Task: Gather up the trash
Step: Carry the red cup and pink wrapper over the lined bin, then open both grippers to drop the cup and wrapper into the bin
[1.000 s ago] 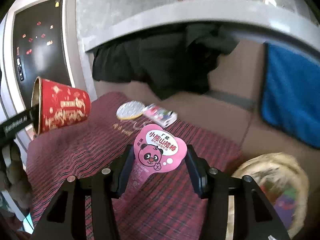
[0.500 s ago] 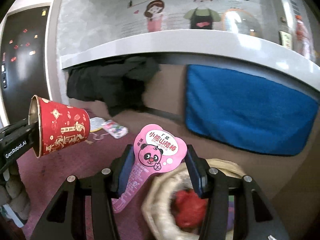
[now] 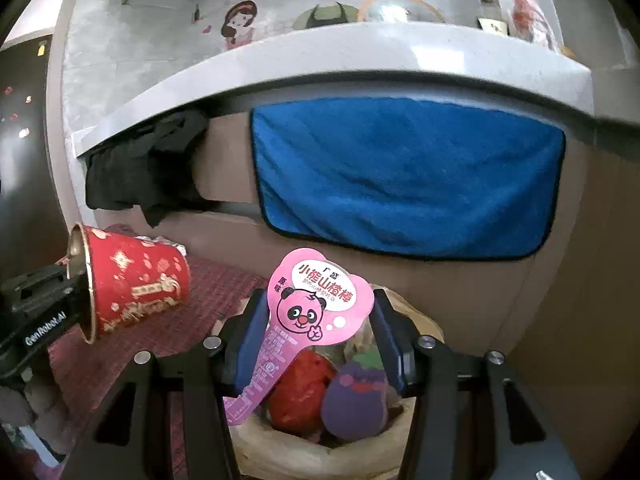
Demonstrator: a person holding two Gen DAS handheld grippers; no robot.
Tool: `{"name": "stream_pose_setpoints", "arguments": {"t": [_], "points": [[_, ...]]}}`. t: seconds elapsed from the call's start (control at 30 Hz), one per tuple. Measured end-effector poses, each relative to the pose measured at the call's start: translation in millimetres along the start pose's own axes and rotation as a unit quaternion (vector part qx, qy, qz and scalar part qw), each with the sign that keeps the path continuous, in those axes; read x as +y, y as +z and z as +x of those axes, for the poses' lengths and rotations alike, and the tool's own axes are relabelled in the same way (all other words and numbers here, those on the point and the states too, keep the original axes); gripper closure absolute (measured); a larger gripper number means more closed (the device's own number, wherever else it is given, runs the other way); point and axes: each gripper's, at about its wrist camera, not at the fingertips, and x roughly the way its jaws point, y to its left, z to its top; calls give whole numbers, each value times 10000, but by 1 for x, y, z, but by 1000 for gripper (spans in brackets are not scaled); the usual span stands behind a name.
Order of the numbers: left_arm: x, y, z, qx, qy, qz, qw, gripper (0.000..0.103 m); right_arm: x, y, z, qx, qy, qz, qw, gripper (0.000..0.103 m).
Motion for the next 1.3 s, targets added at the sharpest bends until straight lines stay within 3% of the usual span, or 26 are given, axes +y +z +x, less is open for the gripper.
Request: {"name": "stream_pose_setpoints", "arguments": {"t": [0.4, 0.73, 0.8, 0.93, 1.3], "points": [[-19, -20, 61, 468, -455, -11, 9979, 100, -29, -22, 30, 204, -49, 402, 9990, 55], [-20, -30, 106, 1006, -869, -169, 9910, 99, -44, -34, 63, 488, 21, 652, 9967, 55], [-18, -30, 110, 1083, -1077, -243, 9880, 94, -46, -38, 68, 577, 48, 677, 9960, 53], [-10, -28, 110, 1041, -1320, -409, 9849, 56, -47, -45, 74, 689, 43, 665, 9954, 38], [24, -11, 74, 961, -1128, -695, 9865, 54, -31, -36, 54, 658, -14, 546, 9963, 38]]}}
